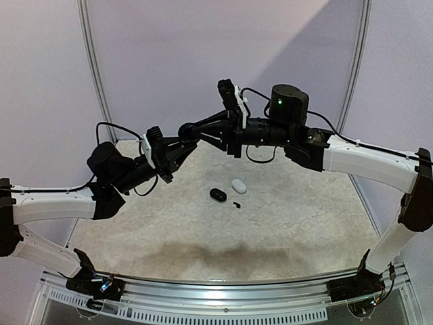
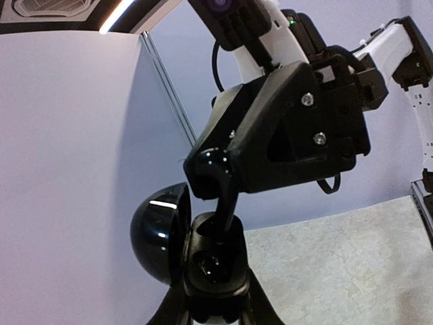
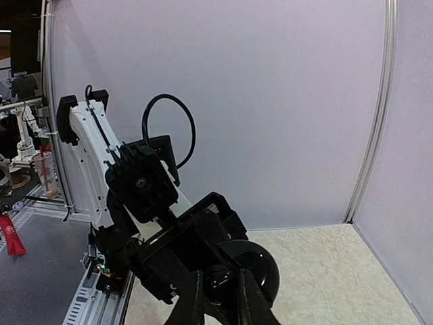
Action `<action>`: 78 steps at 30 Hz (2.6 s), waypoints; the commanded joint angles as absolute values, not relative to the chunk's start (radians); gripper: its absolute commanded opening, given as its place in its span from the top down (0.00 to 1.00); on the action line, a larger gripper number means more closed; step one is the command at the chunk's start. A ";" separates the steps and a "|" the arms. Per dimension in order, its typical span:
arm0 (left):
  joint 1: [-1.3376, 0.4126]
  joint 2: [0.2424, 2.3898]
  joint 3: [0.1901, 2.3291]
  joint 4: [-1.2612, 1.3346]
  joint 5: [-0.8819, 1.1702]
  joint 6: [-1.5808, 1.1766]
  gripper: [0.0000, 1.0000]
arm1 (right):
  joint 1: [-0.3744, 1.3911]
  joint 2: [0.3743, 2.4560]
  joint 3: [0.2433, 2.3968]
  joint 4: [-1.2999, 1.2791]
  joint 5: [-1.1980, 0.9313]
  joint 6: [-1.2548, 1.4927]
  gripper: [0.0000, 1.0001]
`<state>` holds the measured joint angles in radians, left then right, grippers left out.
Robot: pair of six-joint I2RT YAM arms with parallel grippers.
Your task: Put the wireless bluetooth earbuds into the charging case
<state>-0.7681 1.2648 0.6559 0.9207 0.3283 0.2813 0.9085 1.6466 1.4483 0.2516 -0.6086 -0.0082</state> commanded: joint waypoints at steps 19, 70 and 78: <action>-0.782 1.265 0.664 0.903 0.327 0.270 1.00 | 0.884 1.594 1.467 0.215 -0.680 -0.005 1.00; -0.792 1.250 0.653 0.916 0.340 0.291 1.00 | 0.881 1.735 1.598 -0.106 -0.577 -0.107 0.92; -0.792 1.247 0.649 0.914 0.324 0.269 1.00 | 0.881 1.736 1.600 -0.133 -0.562 -0.123 0.86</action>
